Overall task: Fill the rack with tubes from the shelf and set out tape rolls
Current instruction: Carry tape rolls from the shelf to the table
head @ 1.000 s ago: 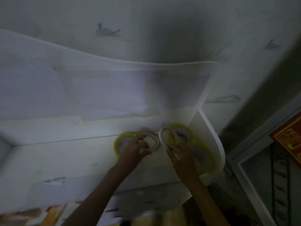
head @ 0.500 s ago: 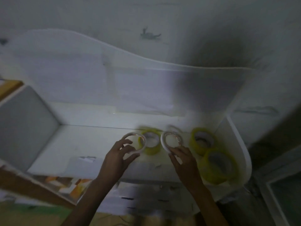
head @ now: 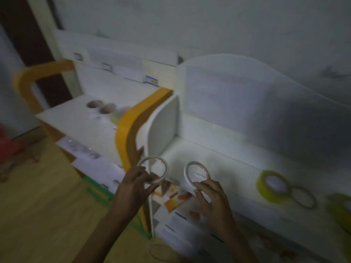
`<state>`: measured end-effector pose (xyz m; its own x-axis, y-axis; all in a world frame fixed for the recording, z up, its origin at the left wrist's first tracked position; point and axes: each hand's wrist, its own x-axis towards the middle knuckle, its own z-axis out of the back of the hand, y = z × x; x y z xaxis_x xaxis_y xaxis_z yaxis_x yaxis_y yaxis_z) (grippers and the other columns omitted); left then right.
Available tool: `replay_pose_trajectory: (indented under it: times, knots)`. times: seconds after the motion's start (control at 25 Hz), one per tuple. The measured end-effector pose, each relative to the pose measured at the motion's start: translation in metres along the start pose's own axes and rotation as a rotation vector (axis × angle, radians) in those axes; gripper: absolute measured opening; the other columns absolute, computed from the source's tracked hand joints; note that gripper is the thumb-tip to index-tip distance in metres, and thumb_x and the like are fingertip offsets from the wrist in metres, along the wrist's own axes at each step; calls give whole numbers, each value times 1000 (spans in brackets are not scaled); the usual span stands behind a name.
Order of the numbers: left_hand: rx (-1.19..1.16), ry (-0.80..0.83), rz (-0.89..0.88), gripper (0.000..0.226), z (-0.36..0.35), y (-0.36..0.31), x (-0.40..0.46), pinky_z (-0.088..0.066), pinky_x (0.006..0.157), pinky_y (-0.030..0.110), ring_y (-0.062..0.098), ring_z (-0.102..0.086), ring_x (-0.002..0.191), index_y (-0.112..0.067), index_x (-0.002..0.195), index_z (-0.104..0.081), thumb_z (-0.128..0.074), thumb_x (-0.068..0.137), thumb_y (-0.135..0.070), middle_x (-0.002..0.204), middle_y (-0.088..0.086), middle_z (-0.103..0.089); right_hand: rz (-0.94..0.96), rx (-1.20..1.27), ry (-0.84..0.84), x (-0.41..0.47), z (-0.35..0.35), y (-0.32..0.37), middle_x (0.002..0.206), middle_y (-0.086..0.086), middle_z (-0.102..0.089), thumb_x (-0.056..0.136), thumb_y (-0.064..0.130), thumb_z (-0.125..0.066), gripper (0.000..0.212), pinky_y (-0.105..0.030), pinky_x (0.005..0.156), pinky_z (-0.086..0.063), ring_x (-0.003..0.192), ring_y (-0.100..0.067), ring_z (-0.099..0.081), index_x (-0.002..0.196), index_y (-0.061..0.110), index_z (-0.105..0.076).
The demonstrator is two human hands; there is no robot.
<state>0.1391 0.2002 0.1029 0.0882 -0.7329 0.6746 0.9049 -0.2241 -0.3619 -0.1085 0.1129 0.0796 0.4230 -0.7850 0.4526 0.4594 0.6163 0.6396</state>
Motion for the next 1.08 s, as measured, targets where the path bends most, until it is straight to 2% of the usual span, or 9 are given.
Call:
replay_pose_trajectory:
  times: [0.12,0.28,0.48,0.64,0.72,0.88,1.08]
  knots:
    - [67,-46,60,28,64,55,-27,-50,71,37,26,-59,86,-7,78,-68,-68,85,-34,82,5,-61,93,17,89,15,-62,59,102,9,-59,92,32,-48,29,-20,86,-45,97,-7,-55,108,21,-71]
    - [115,-103,141,26,132,121,-57,-46,70,32,21,-55,83,-8,75,-67,-73,82,-33,80,2,-60,163,16,161,36,-142,123,104,5,-60,93,36,-48,31,-26,86,-46,99,-12,-56,108,21,-71]
    - [182,-144,226,23,180,189,-74,-44,69,31,17,-51,81,-8,71,-66,-87,68,-18,75,1,-59,247,-18,322,63,-227,176,109,5,-54,98,46,-35,46,-25,84,-47,102,-10,-51,113,18,-68]
    - [211,-142,257,23,193,250,-67,-44,68,30,18,-51,79,-9,71,-66,-86,65,-18,75,0,-59,270,17,279,109,-276,197,103,12,-52,95,36,-46,32,-21,75,-49,97,-7,-52,109,20,-70]
    - [208,-141,262,22,196,284,-56,-44,67,30,19,-52,79,-9,71,-66,-85,67,-19,75,0,-59,261,26,263,136,-300,201,101,14,-50,92,29,-53,26,-21,75,-49,96,-5,-52,111,19,-70]
    - [181,-118,284,23,195,358,-24,-44,68,30,18,-52,80,-10,71,-65,-87,67,-16,75,-1,-58,242,30,227,190,-350,201,99,8,-55,90,25,-57,23,-21,77,-47,93,-6,-53,106,18,-71]
    - [159,-51,281,23,192,447,19,-43,68,26,13,-50,84,-12,72,-66,-88,67,-18,78,-3,-59,214,47,188,260,-414,207,95,16,-49,88,18,-63,17,-12,78,-41,92,-4,-53,102,19,-72]
